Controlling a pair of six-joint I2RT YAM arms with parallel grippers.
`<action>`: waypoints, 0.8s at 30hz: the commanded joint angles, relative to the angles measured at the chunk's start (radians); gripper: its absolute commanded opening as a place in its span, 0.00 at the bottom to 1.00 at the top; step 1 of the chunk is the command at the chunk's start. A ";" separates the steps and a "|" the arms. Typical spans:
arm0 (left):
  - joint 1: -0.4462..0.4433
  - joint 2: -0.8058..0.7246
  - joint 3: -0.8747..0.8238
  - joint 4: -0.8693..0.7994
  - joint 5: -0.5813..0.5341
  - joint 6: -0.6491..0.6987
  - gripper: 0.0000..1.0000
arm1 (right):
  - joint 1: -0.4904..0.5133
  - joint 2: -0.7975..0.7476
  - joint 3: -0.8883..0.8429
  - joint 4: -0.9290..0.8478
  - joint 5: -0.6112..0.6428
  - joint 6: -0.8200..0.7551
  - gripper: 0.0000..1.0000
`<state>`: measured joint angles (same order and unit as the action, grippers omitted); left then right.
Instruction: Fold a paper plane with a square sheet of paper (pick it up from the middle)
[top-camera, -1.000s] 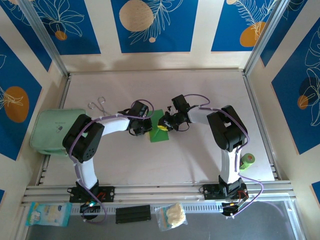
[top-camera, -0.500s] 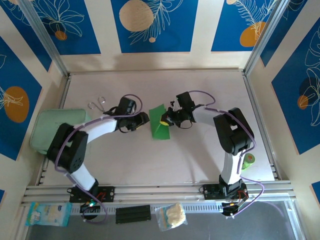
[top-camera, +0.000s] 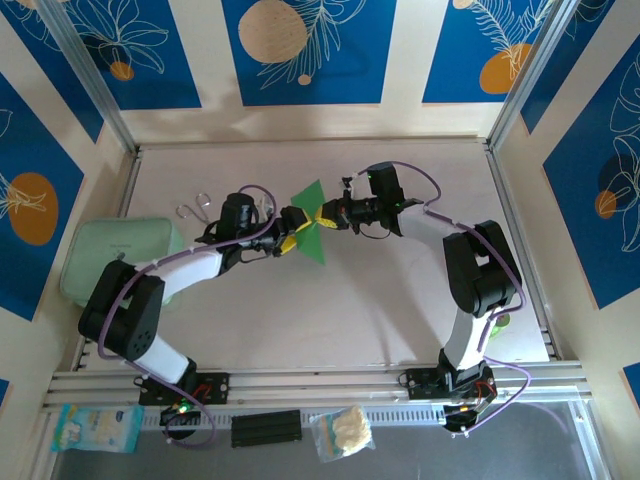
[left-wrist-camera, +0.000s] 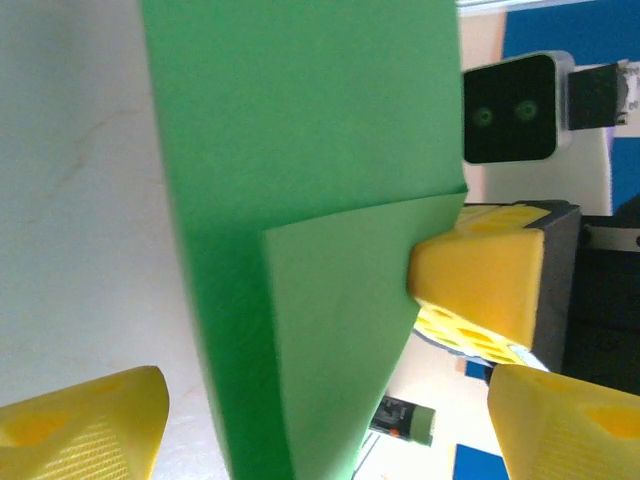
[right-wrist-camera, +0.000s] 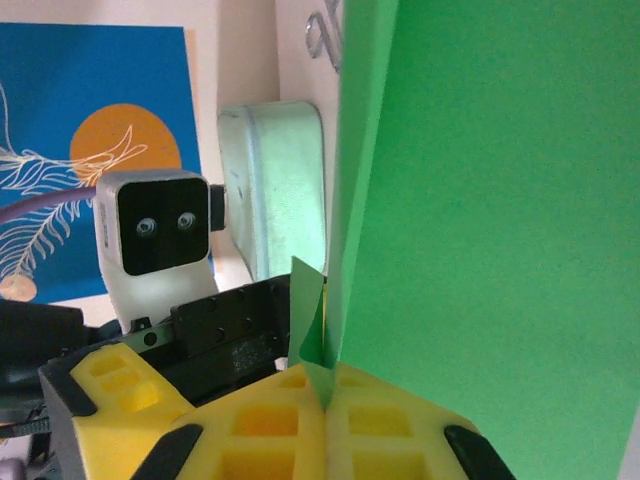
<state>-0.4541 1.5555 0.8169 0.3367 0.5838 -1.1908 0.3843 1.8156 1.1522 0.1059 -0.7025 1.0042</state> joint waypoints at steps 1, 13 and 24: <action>-0.011 0.023 0.004 0.116 0.065 -0.062 0.81 | -0.008 -0.030 0.007 0.046 -0.073 0.049 0.05; -0.014 0.008 -0.001 0.100 0.028 -0.075 0.45 | -0.024 -0.013 -0.026 0.071 -0.080 0.073 0.09; -0.014 -0.014 0.010 0.017 -0.015 -0.031 0.16 | -0.030 -0.017 -0.048 0.066 -0.062 0.073 0.17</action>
<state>-0.4629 1.5723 0.8169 0.3798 0.5896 -1.2503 0.3599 1.8156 1.1271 0.1722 -0.7521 1.0760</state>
